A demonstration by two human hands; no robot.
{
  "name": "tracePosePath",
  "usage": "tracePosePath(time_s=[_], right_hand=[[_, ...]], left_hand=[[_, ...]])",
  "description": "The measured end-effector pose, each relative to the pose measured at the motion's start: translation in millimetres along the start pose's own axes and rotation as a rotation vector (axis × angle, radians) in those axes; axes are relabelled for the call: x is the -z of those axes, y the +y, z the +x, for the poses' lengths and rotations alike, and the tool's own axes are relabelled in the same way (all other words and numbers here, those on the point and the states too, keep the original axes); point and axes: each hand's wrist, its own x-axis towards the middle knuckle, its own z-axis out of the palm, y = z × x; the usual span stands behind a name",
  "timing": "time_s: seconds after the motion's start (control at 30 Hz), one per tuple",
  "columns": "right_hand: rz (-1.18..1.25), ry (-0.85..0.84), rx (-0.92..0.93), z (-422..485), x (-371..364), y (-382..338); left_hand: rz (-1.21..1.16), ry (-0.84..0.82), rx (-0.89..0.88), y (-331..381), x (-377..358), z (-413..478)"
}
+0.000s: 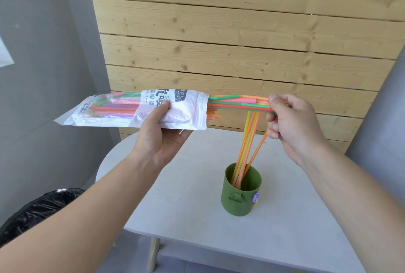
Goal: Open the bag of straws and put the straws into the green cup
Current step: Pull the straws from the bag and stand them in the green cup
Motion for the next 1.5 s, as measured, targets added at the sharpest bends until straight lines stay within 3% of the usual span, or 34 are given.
tracePosePath(time_s=[1.5], right_hand=[[-0.025, -0.017, -0.083, 7.2, 92.1, 9.8]], left_hand=[[0.044, 0.087, -0.006, -0.3, 18.9, 14.8]])
